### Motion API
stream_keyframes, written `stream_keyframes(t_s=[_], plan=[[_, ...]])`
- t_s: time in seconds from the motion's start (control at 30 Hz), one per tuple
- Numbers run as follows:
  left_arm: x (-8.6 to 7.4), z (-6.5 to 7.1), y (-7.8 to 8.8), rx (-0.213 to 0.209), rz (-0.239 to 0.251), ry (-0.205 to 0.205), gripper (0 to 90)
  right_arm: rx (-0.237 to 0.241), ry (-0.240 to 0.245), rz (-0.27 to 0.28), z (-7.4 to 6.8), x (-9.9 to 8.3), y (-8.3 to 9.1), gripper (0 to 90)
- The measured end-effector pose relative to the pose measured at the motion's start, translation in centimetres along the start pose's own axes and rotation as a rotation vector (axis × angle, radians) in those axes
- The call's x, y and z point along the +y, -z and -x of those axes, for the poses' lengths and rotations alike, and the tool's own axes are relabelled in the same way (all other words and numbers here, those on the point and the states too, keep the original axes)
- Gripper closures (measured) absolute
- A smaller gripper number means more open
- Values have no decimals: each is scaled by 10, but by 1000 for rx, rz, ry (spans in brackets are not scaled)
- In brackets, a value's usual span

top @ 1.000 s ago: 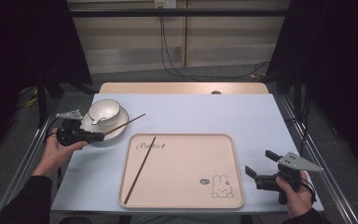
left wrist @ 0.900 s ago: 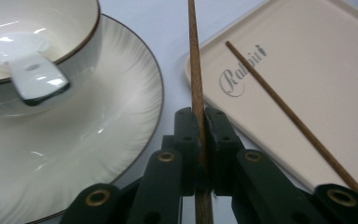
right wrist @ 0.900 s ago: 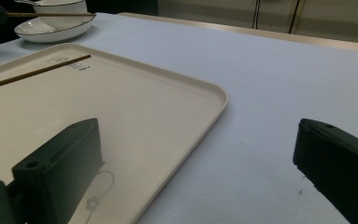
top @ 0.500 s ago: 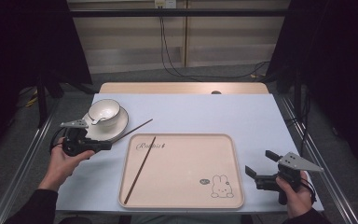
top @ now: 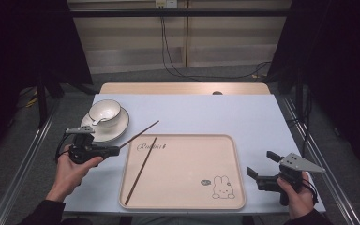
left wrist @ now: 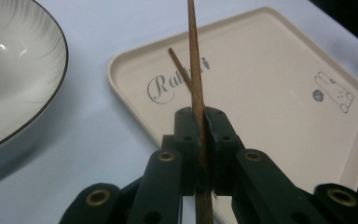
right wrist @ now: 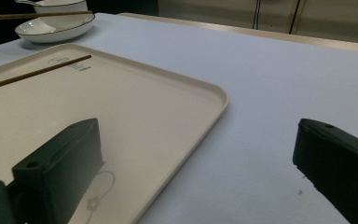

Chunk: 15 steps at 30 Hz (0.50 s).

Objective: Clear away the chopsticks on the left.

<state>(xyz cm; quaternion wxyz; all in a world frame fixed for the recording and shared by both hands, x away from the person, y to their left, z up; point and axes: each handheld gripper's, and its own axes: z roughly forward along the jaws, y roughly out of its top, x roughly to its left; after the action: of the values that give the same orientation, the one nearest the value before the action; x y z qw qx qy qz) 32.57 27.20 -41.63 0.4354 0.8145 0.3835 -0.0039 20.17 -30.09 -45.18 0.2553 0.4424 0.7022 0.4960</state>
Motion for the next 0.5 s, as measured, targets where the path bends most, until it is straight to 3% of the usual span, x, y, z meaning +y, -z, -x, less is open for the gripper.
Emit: stream_keyframes(t_s=[0.2, 0.23, 0.3, 0.37, 0.5], plan=[[-1, 24, -2, 6, 25, 19, 842, -3, 0, -1, 0, 0, -1, 10], [0, 33, -5, 16, 27, 9, 842, -3, -2, -2, 0, 0, 0, 10], [0, 36, -7, 8, 19, 6, 842, -4, -2, -1, 0, 0, 0, 10], [1, 46, -13, 30, 28, 23, 842, -3, -2, -1, 0, 0, 0, 10], [2, 53, -18, 50, 25, 31, 842, -2, -2, -1, 0, 0, 0, 10]])
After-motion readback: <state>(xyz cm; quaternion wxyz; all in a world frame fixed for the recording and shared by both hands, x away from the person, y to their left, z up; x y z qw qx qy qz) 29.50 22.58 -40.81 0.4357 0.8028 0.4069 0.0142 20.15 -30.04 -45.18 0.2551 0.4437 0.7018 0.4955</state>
